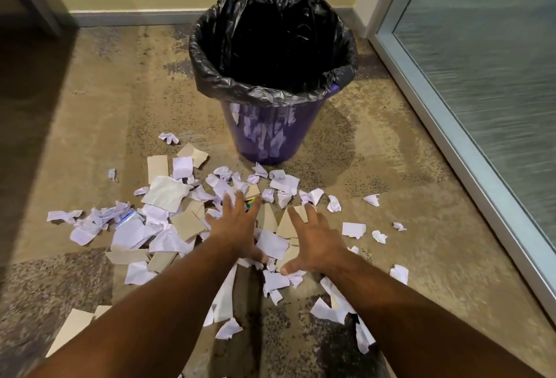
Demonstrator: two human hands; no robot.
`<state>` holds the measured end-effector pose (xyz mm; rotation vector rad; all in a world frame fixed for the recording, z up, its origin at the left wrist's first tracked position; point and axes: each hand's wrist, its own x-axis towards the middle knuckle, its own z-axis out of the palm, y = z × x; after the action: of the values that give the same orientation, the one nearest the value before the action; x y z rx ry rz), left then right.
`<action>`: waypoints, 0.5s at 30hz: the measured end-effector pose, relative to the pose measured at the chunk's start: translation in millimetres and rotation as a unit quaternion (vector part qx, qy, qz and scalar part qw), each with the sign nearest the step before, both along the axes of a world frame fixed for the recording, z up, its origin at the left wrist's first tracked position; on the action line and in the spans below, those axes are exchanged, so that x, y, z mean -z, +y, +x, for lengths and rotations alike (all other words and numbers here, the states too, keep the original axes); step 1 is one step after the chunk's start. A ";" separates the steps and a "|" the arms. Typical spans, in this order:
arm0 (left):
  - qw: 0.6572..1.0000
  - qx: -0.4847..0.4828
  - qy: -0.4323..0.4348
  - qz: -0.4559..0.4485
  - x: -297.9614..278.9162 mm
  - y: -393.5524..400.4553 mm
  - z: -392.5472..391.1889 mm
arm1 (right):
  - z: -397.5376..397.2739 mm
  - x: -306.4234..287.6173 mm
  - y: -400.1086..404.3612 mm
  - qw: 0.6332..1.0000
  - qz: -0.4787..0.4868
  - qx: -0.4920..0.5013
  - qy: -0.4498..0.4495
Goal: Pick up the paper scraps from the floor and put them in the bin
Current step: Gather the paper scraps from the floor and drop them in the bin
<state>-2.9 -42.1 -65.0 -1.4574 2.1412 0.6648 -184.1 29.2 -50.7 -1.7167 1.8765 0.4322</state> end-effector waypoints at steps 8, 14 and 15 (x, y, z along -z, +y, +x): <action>0.999 0.046 0.001 0.026 10.1 12.6 -15.6 | 21.3 16.0 -2.5 0.997 0.068 -0.022 0.031; 0.996 0.077 0.023 -0.049 3.6 20.4 -19.3 | 29.8 11.3 10.9 0.994 -0.034 -0.077 0.063; 0.995 0.081 0.030 -0.047 1.1 20.7 -19.6 | 28.1 9.8 11.9 0.995 -0.037 -0.081 0.053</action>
<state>-22.6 -21.3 -66.1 -1.3075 2.3365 0.5614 -156.0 41.0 -60.5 -1.9381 1.8539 0.5328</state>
